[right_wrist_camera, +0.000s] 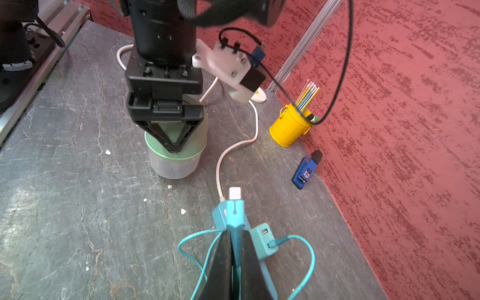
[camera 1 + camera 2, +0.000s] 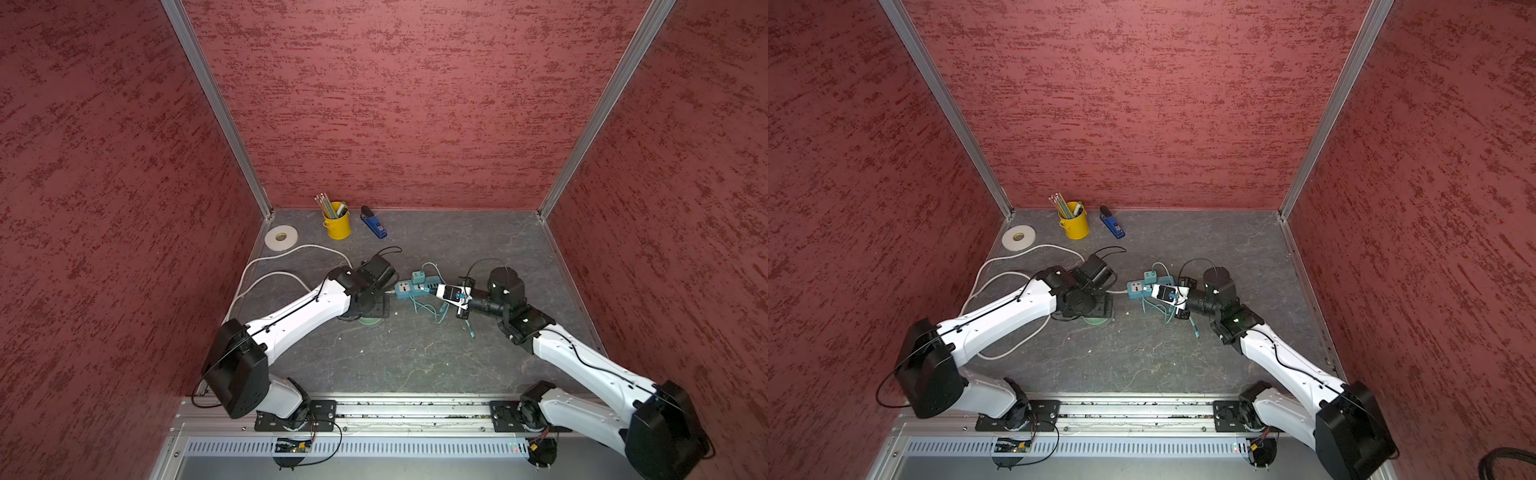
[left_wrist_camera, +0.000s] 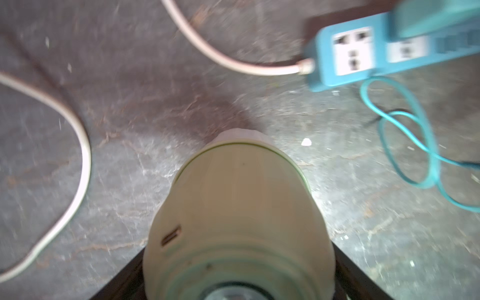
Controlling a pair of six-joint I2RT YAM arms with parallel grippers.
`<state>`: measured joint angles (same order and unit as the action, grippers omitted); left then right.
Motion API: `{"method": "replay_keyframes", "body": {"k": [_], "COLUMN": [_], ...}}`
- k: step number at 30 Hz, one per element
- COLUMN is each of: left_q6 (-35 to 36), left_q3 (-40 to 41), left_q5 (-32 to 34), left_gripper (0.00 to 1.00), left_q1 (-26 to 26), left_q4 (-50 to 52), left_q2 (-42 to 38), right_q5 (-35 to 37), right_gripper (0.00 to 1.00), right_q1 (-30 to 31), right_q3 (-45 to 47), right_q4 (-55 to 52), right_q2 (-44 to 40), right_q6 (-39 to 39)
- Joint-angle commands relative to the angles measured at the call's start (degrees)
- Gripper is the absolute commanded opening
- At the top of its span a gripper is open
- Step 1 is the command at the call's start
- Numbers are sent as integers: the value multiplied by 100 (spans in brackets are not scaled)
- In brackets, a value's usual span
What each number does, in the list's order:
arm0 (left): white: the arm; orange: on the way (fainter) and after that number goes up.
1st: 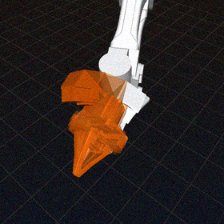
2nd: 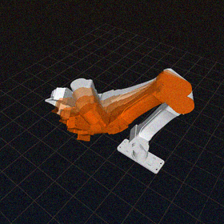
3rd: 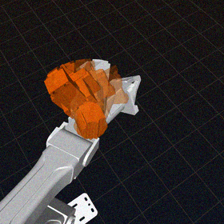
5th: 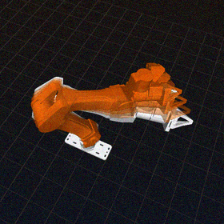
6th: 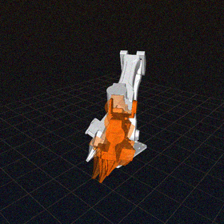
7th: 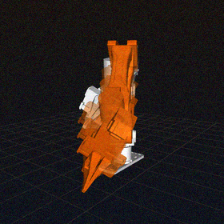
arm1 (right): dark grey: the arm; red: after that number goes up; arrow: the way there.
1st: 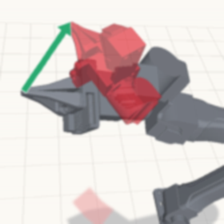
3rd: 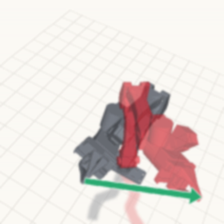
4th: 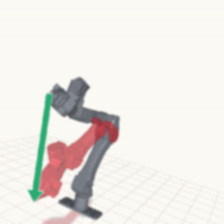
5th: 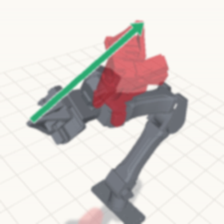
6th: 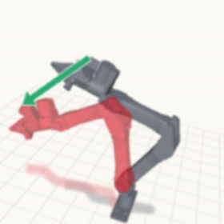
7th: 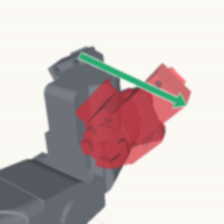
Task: Charge the cordless meat grinders
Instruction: Adjust the cordless meat grinder at the center of the board.
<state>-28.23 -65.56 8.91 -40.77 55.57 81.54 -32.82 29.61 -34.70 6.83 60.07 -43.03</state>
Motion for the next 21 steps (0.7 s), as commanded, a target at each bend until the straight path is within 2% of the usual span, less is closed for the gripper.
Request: {"method": "replay_keyframes", "body": {"k": [1, 3, 9, 12, 16, 21], "left_q6": [1807, 2533, 4793, 5631, 6658, 7717], "left_q3": [33, -49, -185, -168, -169, -120], "left_q5": [-182, -310, -1298, -1582, -1631, -1311], "left_gripper": [0, 0, 0, 0, 0, 0], "left_q1": [46, 107, 171, 166, 124, 144], "left_q4": [-578, -433, 418, 783, 1086, 999], "left_q2": [-416, -480, -412, -393, -332, -115], "right_q5": [121, 176, 311, 335, 253, 170], "right_gripper": [0, 0, 0, 0, 0, 0], "right_q1": [37, 37, 34, 36, 35, 31], "right_q3": [115, 126, 101, 88, 71, 74], "right_q4": [-260, -377, -637, -683, -643, -596], "right_q2": [-245, -346, -557, -593, -566, -514], "right_q6": [244, 286, 295, 303, 372, 444]}}
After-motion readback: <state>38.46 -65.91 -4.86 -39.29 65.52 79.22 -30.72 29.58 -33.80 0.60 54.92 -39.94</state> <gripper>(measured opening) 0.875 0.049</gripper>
